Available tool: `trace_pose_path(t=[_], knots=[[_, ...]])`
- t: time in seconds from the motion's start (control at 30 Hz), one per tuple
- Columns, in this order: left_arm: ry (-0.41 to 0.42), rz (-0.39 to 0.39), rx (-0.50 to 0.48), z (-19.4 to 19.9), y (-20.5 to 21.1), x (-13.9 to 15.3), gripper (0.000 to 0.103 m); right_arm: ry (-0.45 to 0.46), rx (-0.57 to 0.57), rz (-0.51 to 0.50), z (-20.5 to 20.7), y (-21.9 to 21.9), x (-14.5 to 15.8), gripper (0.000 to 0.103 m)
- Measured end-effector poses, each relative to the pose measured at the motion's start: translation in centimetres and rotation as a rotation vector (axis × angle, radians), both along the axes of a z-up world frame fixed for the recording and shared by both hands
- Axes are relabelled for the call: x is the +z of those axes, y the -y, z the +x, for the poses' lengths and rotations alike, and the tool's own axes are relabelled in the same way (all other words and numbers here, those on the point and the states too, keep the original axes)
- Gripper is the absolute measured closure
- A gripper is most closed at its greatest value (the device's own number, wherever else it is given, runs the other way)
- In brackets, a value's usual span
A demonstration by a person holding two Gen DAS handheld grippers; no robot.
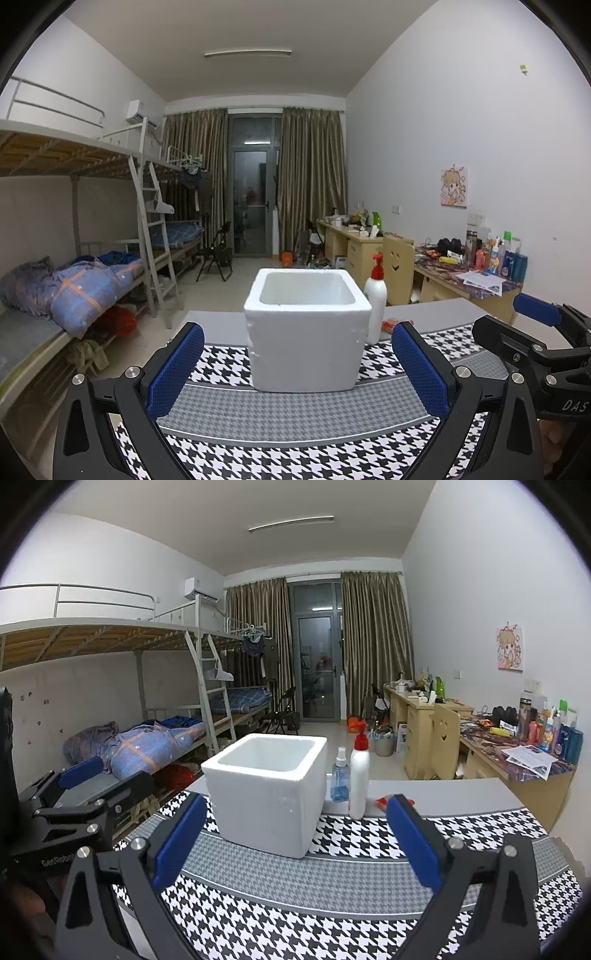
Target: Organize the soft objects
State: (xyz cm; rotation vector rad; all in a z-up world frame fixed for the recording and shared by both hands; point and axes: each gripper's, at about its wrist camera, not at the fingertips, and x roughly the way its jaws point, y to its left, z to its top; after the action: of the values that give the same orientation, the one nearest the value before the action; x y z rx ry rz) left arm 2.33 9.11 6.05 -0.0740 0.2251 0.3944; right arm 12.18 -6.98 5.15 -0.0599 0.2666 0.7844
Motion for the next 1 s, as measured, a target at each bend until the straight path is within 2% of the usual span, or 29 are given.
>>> trace_pose_path(t=[0.2, 0.33, 0.53, 0.83, 1.0], knots=[[0.011, 0.0, -0.025, -0.1, 0.6, -0.9, 0.001, 0.0, 0.003, 0.018, -0.1, 0.7, -1.3, 0.003], [0.036, -0.005, -0.044, -0.5, 0.7, -1.3, 0.001, 0.038, -0.013, 0.046, -0.9, 1.2, -2.0, 0.003], [0.071, -0.019, -0.026, -0.9, 0.4, -1.8, 0.001, 0.05, -0.035, 0.046, -1.2, 1.5, -2.4, 0.003], [0.067, -0.012, 0.009, -0.6, 0.5, -3.2, 0.001, 0.044, -0.062, 0.058, -1.3, 2.4, -4.1, 0.003], [0.053, -0.016, -0.009, -0.4, 0.8, -3.8, 0.001, 0.03, -0.075, 0.057, -1.0, 2.5, -4.2, 0.003]])
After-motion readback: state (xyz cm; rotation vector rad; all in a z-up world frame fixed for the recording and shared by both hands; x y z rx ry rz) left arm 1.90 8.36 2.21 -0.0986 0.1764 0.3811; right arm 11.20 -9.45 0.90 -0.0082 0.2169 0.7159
